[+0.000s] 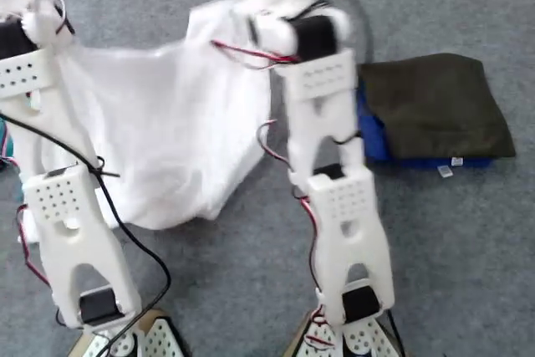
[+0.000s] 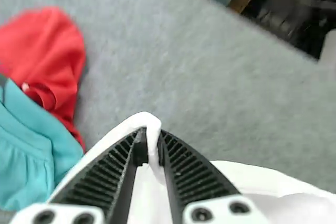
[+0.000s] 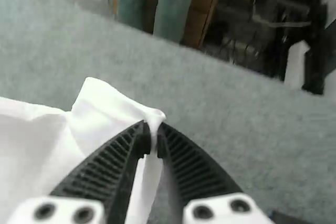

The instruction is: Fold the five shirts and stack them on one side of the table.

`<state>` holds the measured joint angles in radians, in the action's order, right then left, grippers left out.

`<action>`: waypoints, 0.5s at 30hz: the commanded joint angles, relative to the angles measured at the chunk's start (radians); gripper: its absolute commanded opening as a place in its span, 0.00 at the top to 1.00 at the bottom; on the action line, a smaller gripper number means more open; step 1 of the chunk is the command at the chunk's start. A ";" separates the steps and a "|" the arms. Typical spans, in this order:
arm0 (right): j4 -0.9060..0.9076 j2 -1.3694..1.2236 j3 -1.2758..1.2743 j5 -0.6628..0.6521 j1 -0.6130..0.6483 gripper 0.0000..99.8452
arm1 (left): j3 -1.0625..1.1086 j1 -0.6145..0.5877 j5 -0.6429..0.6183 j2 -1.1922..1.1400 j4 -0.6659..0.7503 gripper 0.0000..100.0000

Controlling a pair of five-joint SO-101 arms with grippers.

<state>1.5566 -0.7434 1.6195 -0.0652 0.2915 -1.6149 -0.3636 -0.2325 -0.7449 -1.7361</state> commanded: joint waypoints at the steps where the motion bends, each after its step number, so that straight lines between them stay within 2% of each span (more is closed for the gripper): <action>1: -0.006 0.272 0.053 0.005 -0.043 0.99 | -0.047 0.015 -0.005 0.256 -0.026 0.97; 3: -0.034 0.386 0.053 0.005 -0.064 0.99 | -0.047 0.004 0.006 0.356 -0.026 0.97; 8: -0.158 0.634 0.041 -0.002 -0.103 0.99 | 0.002 0.013 0.126 0.651 -0.025 0.97; 15: -0.169 0.839 0.039 -0.002 -0.106 0.99 | 0.343 0.004 0.158 1.100 -0.023 0.97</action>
<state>1.4093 0.0299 1.6441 -0.0667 0.2041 -1.4200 -0.3575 -0.0913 0.1665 -1.7591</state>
